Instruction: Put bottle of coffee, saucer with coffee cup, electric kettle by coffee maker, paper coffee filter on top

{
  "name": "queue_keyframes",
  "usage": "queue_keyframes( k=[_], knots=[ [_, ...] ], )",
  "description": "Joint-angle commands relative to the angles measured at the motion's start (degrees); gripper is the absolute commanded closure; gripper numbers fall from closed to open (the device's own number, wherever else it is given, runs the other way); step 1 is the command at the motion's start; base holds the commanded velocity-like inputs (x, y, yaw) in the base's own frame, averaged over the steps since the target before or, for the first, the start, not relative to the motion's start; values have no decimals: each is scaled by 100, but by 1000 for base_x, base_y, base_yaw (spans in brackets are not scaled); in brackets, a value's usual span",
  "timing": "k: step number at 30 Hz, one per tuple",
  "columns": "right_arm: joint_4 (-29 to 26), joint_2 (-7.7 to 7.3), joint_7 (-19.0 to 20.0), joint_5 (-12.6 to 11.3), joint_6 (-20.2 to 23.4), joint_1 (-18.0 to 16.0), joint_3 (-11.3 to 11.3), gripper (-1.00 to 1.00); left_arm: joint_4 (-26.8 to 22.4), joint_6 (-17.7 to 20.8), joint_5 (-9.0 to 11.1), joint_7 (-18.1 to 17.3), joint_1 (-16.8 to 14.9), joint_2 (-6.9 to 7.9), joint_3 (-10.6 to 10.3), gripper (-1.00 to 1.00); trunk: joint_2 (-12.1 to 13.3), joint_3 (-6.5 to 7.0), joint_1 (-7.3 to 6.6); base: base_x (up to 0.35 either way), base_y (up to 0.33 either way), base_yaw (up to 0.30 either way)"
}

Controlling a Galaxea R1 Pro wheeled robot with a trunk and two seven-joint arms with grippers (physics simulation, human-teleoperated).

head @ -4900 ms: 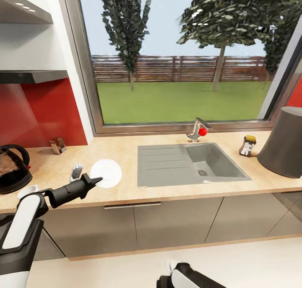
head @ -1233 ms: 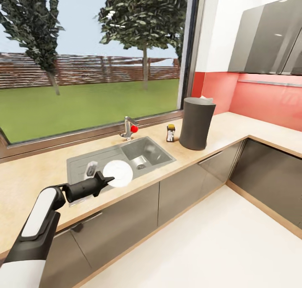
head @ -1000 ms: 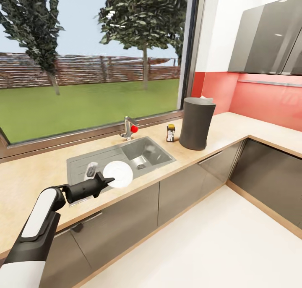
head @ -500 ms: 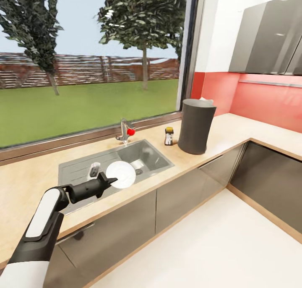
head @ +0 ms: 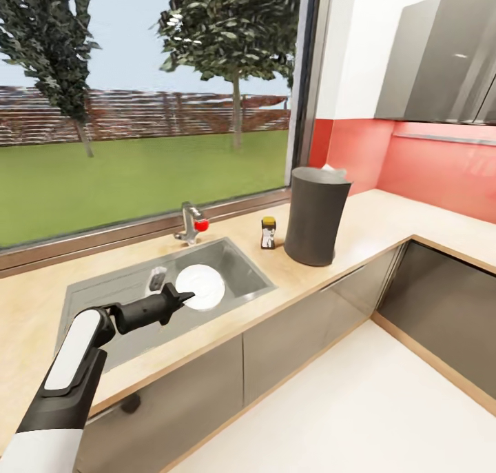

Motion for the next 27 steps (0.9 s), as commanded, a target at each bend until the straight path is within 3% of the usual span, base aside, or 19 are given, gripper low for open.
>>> queue_keyframes(
  k=[1, 4, 6, 8, 9, 11, 16, 19, 22, 27],
  knots=[
    [-18, 0, -35, -36, 9, -3, 47, -100, -5, 17, 61, 57, -6, -3, 4, 100, -12, -12, 6, 278, -171, 0],
    [-95, 8, -35, 54, 6, -2, 10, -100, -5, 17, 64, 58, -6, -5, 2, 100, -12, -12, 6, 278, -171, 0],
    [-161, 13, -35, 250, 2, -1, -117, -100, -5, 17, 67, 57, -6, -2, 2, 100, -12, -12, 6, 278, -171, 0],
    [-185, 18, -35, 634, 3, -1, -462, -100, -5, 17, 69, 58, -6, 0, 2, 100, -12, -12, 6, 278, -171, 0],
    [-187, 19, -35, 927, 4, -1, -744, -100, -5, 17, 69, 57, -6, 1, 5, 100, -12, -12, 6, 278, -171, 0],
    [-182, 20, -35, 1701, 1, -1, -1536, -100, -5, 17, 69, 57, -6, 2, 5, 100, -12, -12, 6, 278, -171, 0],
    [-167, 28, -35, 4042, -12, -1, -4099, -100, -5, 17, 62, 57, -6, -5, 3, 100, -12, -12, 6, 278, -171, 0],
    [-156, 35, -35, 5244, -13, -1, -5507, -100, -5, 17, 63, 58, -6, -6, 1, 100, -12, -12, 6, 278, -171, 0],
    [-154, 44, -35, 6129, -17, -1, -6464, -100, -5, 17, 68, 58, -6, -7, -3, 100, -12, -12, 6, 278, -171, 0],
    [-164, 78, -35, 7323, -21, -1, -7665, -100, -5, 17, 71, 57, -6, -7, -2, 100, -12, -12, 6, 278, -171, 0]
  ],
)
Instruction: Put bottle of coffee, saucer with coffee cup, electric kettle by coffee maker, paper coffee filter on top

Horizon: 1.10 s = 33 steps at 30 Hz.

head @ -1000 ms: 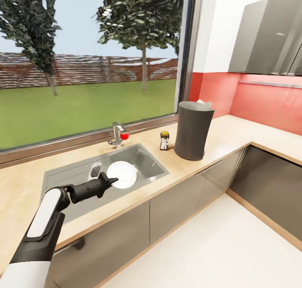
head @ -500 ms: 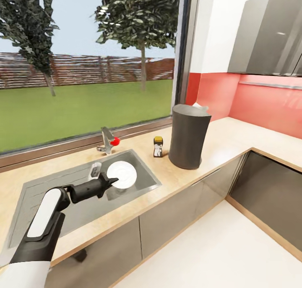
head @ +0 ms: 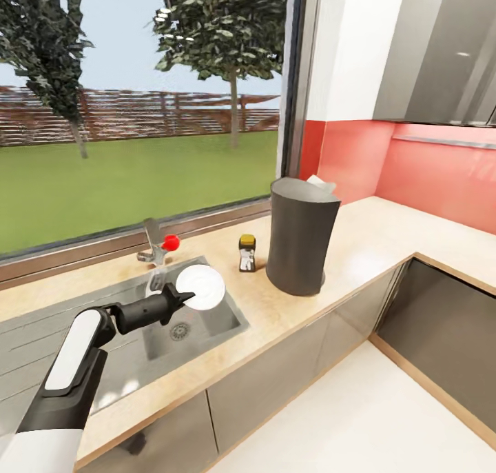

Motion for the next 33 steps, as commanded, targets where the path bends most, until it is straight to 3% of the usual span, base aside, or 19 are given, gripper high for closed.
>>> queue_keyframes(
  k=[1, 2, 4, 7, 14, 21, 26, 33],
  knots=[
    [-7, 17, -15, 228, 7, -3, -299, -100, -5, 16, 64, 57, -6, -2, 5, 100, -12, -12, 6, 278, -171, 0],
    [-7, 26, -15, 348, 7, -3, -449, -100, -5, 16, 67, 57, -6, -4, 4, 100, -12, -12, 6, 278, -170, 0],
    [-3, 49, -15, 711, 6, -3, -976, -100, -5, 16, 75, 58, -3, -7, -5, 100, -12, -12, 6, 278, -170, 0],
    [10, 26, -15, 934, 6, -3, -1328, -100, -5, 16, 92, 57, 2, -9, -35, 100, -12, -12, 6, 274, -170, 0],
    [15, 7, -15, 992, 6, -3, -1418, -100, -5, 16, 106, 56, 137, -31, -43, 100, -12, -12, 6, 244, -175, 0],
    [75, 28, -15, 995, 8, -3, -1417, -100, -5, 22, 116, 5, 629, -49, -45, 100, -12, -12, 6, 128, -152, 0],
    [126, 21, -15, 993, 10, -3, -1421, -100, -5, 27, 106, -23, 889, -187, -44, 100, -12, -12, 6, 12, -18, 0],
    [164, 8, -1, 997, 18, -3, -1420, -100, -5, 25, 92, -31, 959, -235, -51, 100, -12, -12, 6, 1, -2, 0]
  ],
)
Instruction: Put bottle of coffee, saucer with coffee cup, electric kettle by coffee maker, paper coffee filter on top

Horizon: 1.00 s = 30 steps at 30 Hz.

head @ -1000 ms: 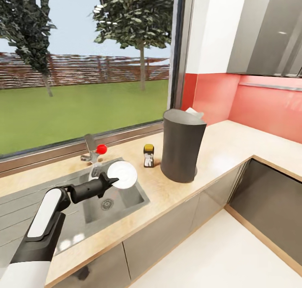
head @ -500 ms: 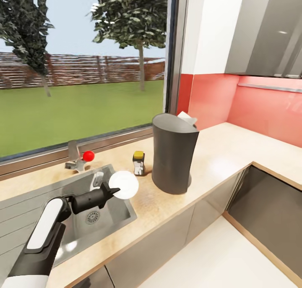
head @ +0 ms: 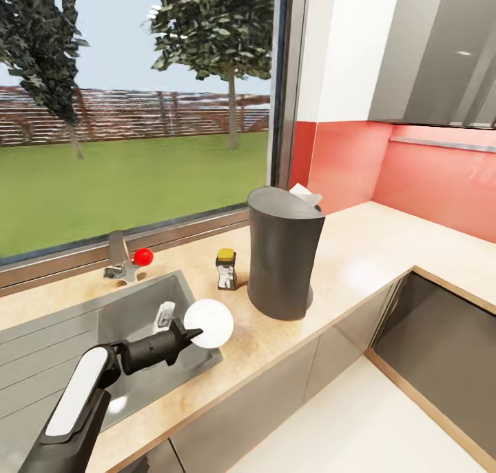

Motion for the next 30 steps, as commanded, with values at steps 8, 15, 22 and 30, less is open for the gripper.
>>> queue_keyframes(
  k=[8, 15, 22, 30],
  knots=[
    [-9, -94, 3, 68, 22, -4, -41, -100, -4, 12, 31, 55, -3, 7, -4, 100, -12, -12, 3, 0, 0, -157],
    [-14, -133, 8, 74, 24, -4, -40, -100, -4, 3, 5, 95, -3, 58, 14, 100, -12, -12, 3, 0, 0, -253],
    [-11, -266, 1, 154, 37, -4, -20, -100, 27, 0, -284, 122, 5, 99, 54, 100, -12, -12, 3, 0, 0, -45],
    [-9, -288, 10, 669, 40, -4, 37, -100, 662, -130, -659, 108, -4, 77, 111, 100, -12, -12, 3, 0, 0, -2]
  ],
)
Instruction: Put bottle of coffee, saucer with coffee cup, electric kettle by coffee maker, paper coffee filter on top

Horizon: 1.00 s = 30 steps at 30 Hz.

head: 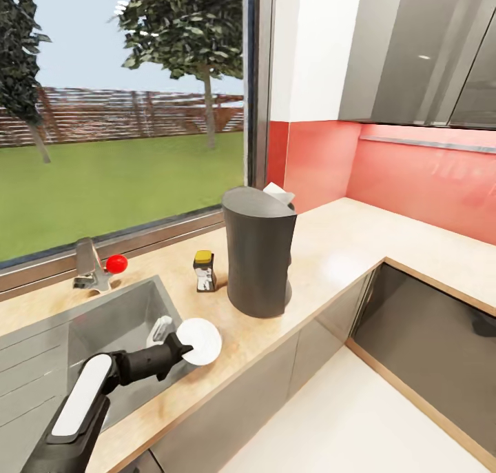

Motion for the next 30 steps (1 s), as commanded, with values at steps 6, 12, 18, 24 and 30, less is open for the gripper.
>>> queue_keyframes(
  k=[6, 12, 18, 24, 30],
  knots=[
    [7, -12, -13, 82, 10, -5, -44, -100, 77, -73, 46, 55, -13, -28, -34, 100, -13, -12, 3, 65, -22, 0],
    [8, -17, -13, 84, 11, -5, -44, -100, 125, -158, 34, 55, -14, -29, -40, 100, -13, -12, 3, 225, -112, 0],
    [13, -17, -19, 84, 11, -5, -44, -100, 135, -174, 33, 55, -14, -23, -47, 100, -13, -12, 3, 56, -17, 0],
    [17, -17, -22, 84, 5, -5, -44, -100, 167, -176, 39, 55, -14, -12, -27, 100, -13, -12, 3, 169, -1, 0],
    [17, -17, -22, 84, 2, -5, -44, -100, 261, -176, 34, 55, -14, -3, -16, 100, -13, -12, 3, 110, 0, 0]
  ],
)
